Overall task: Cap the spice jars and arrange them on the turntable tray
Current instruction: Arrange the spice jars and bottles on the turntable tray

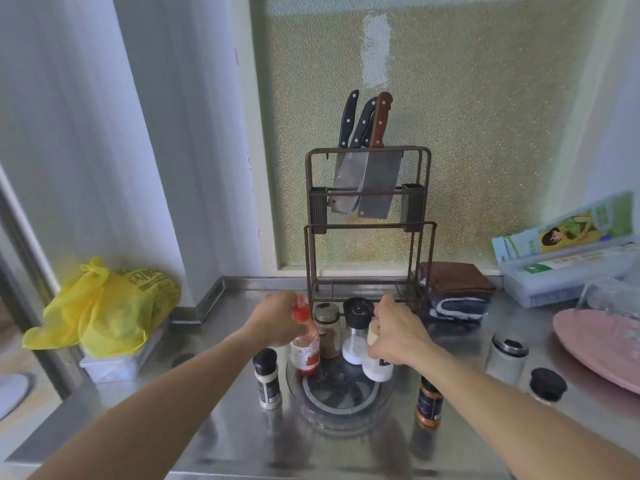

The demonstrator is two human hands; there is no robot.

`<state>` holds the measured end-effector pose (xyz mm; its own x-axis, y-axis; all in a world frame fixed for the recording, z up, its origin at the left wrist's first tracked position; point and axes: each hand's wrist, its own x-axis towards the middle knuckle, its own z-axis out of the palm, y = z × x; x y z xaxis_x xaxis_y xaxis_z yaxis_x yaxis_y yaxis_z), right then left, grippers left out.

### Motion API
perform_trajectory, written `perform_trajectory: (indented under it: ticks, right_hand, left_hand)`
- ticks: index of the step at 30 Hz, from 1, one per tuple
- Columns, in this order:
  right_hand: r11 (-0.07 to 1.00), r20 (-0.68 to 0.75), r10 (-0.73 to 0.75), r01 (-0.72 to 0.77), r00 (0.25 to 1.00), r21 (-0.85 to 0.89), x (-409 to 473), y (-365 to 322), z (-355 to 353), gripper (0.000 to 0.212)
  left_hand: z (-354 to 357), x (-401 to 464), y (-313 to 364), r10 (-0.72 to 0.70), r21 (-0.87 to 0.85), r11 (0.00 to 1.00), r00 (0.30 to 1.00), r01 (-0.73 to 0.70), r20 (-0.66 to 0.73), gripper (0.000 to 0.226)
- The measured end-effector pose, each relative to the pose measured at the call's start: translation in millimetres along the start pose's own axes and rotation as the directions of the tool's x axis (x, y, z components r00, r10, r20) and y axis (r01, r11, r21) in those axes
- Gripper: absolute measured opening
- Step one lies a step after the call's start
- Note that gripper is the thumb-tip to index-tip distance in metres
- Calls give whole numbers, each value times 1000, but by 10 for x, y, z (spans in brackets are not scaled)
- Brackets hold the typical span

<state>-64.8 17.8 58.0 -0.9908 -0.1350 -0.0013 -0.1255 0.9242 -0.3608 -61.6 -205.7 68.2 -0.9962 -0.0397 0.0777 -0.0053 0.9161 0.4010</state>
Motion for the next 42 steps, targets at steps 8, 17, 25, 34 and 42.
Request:
perform_trajectory:
  ticks: [8, 17, 25, 34, 42]
  right_hand:
    - [999, 7, 38, -38, 999, -30, -66, 42, 174, 73]
    - [998, -232, -58, 53, 971, -30, -380, 497, -229, 58]
    - [974, -271, 159, -196, 949, -114, -386, 1493, -572, 52]
    - [970, -11, 220, -220, 975, -102, -190, 1904, -676, 56]
    - [971, -105, 224, -231, 969, -58, -244, 2091, -677, 44]
  left_hand:
    - [53, -62, 55, -18, 3, 1000, 1000, 18, 23, 38]
    - [5, -377, 478, 126, -15, 990, 930, -140, -347, 67]
    - [358, -573, 1256, 492, 28, 852, 783, -522, -380, 39]
    - [1208, -718, 2035, 585, -71, 801, 802, -595, -122, 49]
    - [1897, -739, 2654, 352, -288, 904, 932, -316, 81, 59]
